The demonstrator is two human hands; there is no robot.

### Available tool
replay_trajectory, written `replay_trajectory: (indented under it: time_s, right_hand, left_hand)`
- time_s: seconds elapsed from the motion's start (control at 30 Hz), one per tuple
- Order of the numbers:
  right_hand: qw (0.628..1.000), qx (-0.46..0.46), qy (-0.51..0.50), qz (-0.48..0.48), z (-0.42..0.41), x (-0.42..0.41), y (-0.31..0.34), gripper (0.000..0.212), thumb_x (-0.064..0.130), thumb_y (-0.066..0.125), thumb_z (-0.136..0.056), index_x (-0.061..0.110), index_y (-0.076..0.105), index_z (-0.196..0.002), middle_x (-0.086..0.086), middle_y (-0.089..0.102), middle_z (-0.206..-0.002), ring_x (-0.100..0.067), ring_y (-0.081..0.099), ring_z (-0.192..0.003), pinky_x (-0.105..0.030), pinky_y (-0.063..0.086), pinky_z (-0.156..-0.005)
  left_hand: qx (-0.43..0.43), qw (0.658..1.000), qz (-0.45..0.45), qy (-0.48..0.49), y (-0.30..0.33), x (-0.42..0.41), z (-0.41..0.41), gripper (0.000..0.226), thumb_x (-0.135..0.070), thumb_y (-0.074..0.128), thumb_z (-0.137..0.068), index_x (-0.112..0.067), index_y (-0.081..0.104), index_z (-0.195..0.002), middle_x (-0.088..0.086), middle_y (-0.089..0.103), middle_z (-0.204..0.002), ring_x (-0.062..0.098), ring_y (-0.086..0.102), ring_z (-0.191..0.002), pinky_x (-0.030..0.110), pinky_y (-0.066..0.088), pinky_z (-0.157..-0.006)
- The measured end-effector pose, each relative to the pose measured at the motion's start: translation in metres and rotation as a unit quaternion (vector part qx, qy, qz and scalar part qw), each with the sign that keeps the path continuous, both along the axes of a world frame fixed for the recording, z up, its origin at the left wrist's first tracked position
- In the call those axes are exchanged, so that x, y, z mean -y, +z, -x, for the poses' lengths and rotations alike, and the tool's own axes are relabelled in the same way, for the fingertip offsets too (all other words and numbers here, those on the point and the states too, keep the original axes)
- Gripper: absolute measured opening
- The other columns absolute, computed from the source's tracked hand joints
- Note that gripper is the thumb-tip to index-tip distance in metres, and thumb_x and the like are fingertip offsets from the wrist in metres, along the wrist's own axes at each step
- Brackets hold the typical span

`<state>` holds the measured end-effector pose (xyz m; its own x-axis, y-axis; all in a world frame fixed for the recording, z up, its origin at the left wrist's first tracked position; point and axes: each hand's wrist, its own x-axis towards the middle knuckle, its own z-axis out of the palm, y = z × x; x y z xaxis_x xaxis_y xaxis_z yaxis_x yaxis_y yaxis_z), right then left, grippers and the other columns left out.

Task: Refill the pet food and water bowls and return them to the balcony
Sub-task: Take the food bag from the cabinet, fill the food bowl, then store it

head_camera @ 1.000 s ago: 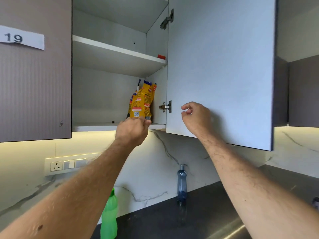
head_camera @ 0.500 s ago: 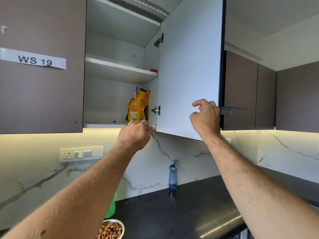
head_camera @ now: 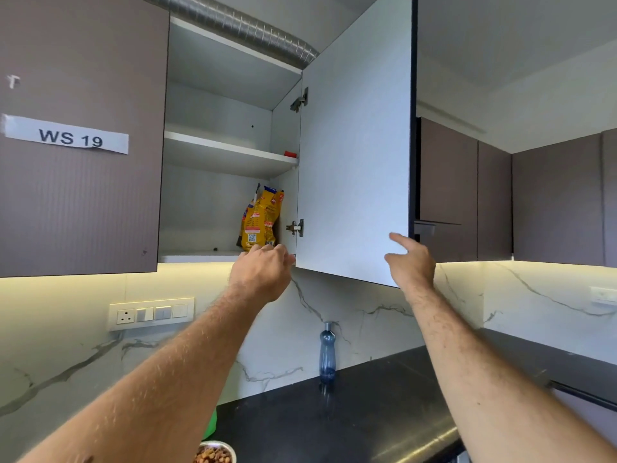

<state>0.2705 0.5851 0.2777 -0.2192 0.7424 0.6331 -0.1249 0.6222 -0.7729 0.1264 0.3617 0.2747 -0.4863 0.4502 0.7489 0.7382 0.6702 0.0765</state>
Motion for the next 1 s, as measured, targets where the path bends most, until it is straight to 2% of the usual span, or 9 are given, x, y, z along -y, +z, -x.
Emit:
replay_trajectory:
  time_s: [0.07,0.2,0.3,0.47,0.53,0.7,0.83,0.9,1.0]
  right_hand:
    - [1.0,-0.005,0.005,0.017,0.009,0.002,-0.006,0.057,-0.007,0.055,-0.087,0.023,0.068,-0.134,-0.006,0.06,-0.143,-0.027,0.065,-0.092,-0.034,0.057,-0.08]
    - [0.998,0.013,-0.032,0.049,0.014,-0.003,-0.006,0.065,-0.004,0.056,-0.09,0.03,0.056,-0.145,-0.01,0.04,-0.155,-0.031,0.063,-0.11,-0.036,0.056,-0.085]
    - [0.997,0.049,-0.005,0.055,0.015,-0.009,-0.008,0.067,-0.002,0.058,-0.09,0.032,0.054,-0.148,-0.007,0.048,-0.151,-0.033,0.066,-0.109,-0.035,0.057,-0.081]
    - [0.997,0.03,0.014,0.074,0.018,-0.016,-0.018,0.041,-0.003,0.066,-0.086,0.023,0.063,-0.117,-0.011,0.061,-0.131,-0.033,0.071,-0.086,-0.04,0.062,-0.075]
    - [0.996,0.004,-0.003,0.086,0.015,-0.021,-0.022,0.037,-0.002,0.07,-0.086,0.021,0.057,-0.111,-0.012,0.063,-0.129,-0.033,0.07,-0.09,-0.041,0.061,-0.078]
    - [0.995,-0.063,-0.013,0.081,0.012,-0.021,-0.028,0.048,0.006,0.083,-0.082,0.016,0.059,-0.123,-0.012,0.073,-0.115,-0.024,0.062,-0.088,-0.022,0.045,-0.072]
    - [0.998,-0.059,0.018,0.005,0.021,0.009,-0.037,0.036,0.016,0.085,-0.082,0.015,0.071,-0.115,-0.004,0.076,-0.098,0.0,0.06,-0.07,-0.002,0.037,-0.054]
    - [0.996,-0.067,0.051,-0.018,0.031,0.031,-0.042,0.036,0.014,0.083,-0.083,0.01,0.069,-0.116,0.003,0.071,-0.088,0.007,0.059,-0.066,0.0,0.04,-0.052]
    - [0.993,-0.073,0.084,-0.042,0.048,0.066,-0.045,0.036,0.011,0.083,-0.084,0.005,0.067,-0.116,0.013,0.061,-0.08,0.005,0.064,-0.065,0.0,0.041,-0.053]
  left_hand:
    - [0.008,1.0,0.02,-0.005,-0.002,0.0,0.001,0.038,-0.045,0.036,-0.105,-0.022,0.057,-0.125,0.003,0.065,-0.127,0.023,0.053,-0.116,0.04,0.042,-0.087]
    - [-0.003,0.999,0.043,0.002,-0.004,0.003,0.005,0.041,-0.047,0.037,-0.105,-0.022,0.055,-0.13,0.003,0.062,-0.131,0.022,0.052,-0.122,0.04,0.044,-0.095]
    - [0.004,1.0,0.028,-0.001,-0.002,0.002,0.008,0.042,-0.047,0.034,-0.105,-0.02,0.057,-0.128,0.004,0.063,-0.13,0.023,0.053,-0.121,0.041,0.044,-0.094]
    - [0.01,1.0,0.027,0.0,-0.001,0.001,0.009,0.044,-0.048,0.033,-0.105,-0.019,0.057,-0.128,0.004,0.063,-0.132,0.024,0.053,-0.122,0.042,0.044,-0.095]
    - [0.016,1.0,0.026,-0.002,-0.002,0.0,0.008,0.044,-0.048,0.033,-0.105,-0.019,0.057,-0.128,0.004,0.062,-0.132,0.024,0.052,-0.122,0.042,0.044,-0.095]
    - [0.033,0.999,0.017,-0.007,-0.004,-0.008,0.005,0.041,-0.043,0.035,-0.106,-0.016,0.058,-0.126,0.006,0.064,-0.127,0.023,0.053,-0.119,0.041,0.046,-0.091]
    - [0.045,0.999,0.011,-0.002,-0.003,-0.006,0.006,0.034,-0.032,0.038,-0.106,-0.014,0.056,-0.128,0.008,0.06,-0.13,0.025,0.049,-0.124,0.041,0.046,-0.095]
    - [0.047,0.999,0.013,0.016,-0.002,0.0,0.008,0.033,-0.024,0.039,-0.104,-0.013,0.055,-0.131,0.009,0.059,-0.133,0.026,0.048,-0.127,0.041,0.045,-0.098]
    - [0.037,0.998,0.02,0.047,0.0,0.016,0.011,0.037,-0.018,0.042,-0.1,-0.012,0.053,-0.136,0.01,0.056,-0.139,0.027,0.045,-0.133,0.042,0.041,-0.107]
